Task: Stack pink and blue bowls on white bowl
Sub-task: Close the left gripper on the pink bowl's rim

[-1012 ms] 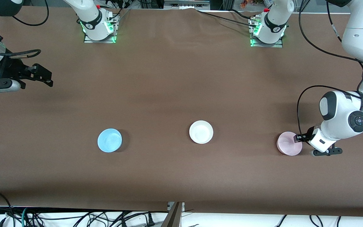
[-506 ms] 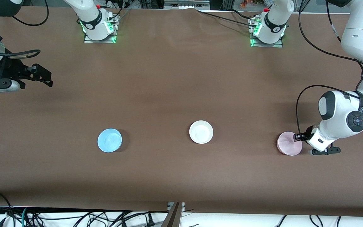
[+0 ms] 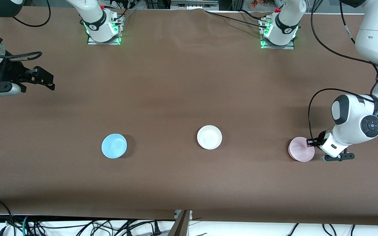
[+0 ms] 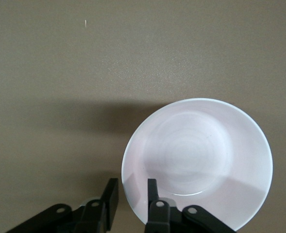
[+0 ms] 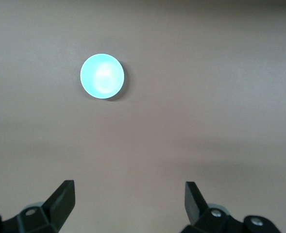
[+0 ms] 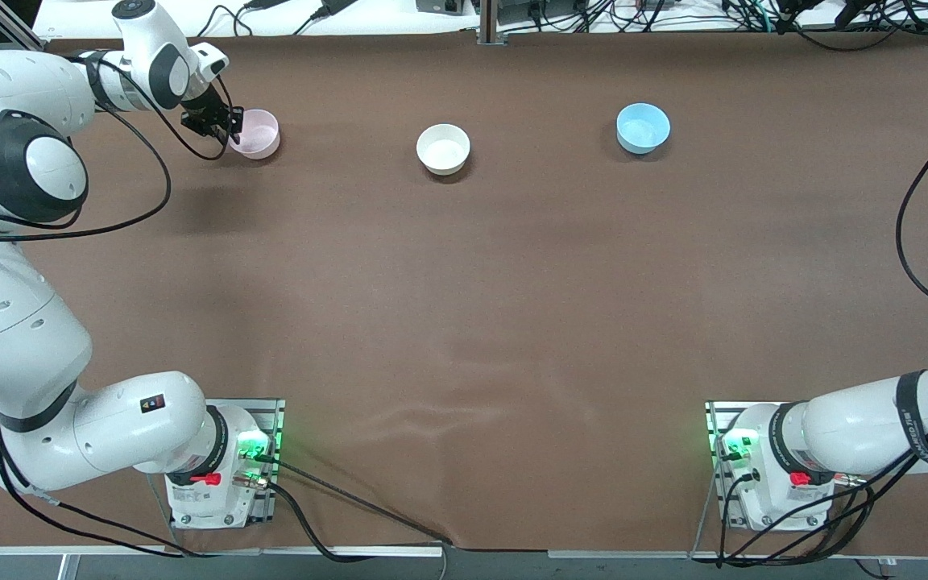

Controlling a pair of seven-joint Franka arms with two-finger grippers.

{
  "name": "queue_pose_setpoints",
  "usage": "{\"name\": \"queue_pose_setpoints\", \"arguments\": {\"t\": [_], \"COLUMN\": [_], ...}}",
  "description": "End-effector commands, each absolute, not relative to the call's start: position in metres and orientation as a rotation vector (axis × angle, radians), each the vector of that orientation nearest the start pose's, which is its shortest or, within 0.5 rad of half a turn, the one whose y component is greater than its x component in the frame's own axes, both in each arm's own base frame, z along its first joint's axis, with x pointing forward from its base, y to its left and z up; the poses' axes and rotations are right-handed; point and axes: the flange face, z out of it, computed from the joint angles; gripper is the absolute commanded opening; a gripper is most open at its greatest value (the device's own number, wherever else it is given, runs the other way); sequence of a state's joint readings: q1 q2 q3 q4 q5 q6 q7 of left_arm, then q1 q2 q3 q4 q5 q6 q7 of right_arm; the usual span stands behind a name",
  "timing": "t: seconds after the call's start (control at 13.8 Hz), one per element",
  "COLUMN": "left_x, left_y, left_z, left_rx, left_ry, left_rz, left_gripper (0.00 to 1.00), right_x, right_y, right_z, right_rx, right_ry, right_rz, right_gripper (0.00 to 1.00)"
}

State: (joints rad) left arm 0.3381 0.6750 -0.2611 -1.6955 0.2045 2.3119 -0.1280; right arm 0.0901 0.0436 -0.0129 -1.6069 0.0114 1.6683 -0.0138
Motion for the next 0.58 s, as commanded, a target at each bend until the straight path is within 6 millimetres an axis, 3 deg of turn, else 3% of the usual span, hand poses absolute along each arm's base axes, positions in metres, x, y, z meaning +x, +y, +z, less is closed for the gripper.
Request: {"name": "queue_pose_setpoints", "arguments": {"t": [0.0, 0.51], "left_x": [0.6660, 0.6665], "left_y": [0.0741, 0.0743], "left_z": [0.2163, 0.2169], "left_rx": [-3.129, -3.129], "left_ry": [-0.127, -0.127], "left_rz": [0.042, 0.040], "left_gripper": [0.26, 0.16], "right_x": [0.5757, 0.5758], "right_y": [0.0449, 0.0456], "right_z": [0.5959, 0.5968], "right_rx": [-3.132, -3.133], "right_ry": [-0.129, -0.132], "right_rz": [-0.029, -0.033], "right_gripper": [1.00, 1.00]}}
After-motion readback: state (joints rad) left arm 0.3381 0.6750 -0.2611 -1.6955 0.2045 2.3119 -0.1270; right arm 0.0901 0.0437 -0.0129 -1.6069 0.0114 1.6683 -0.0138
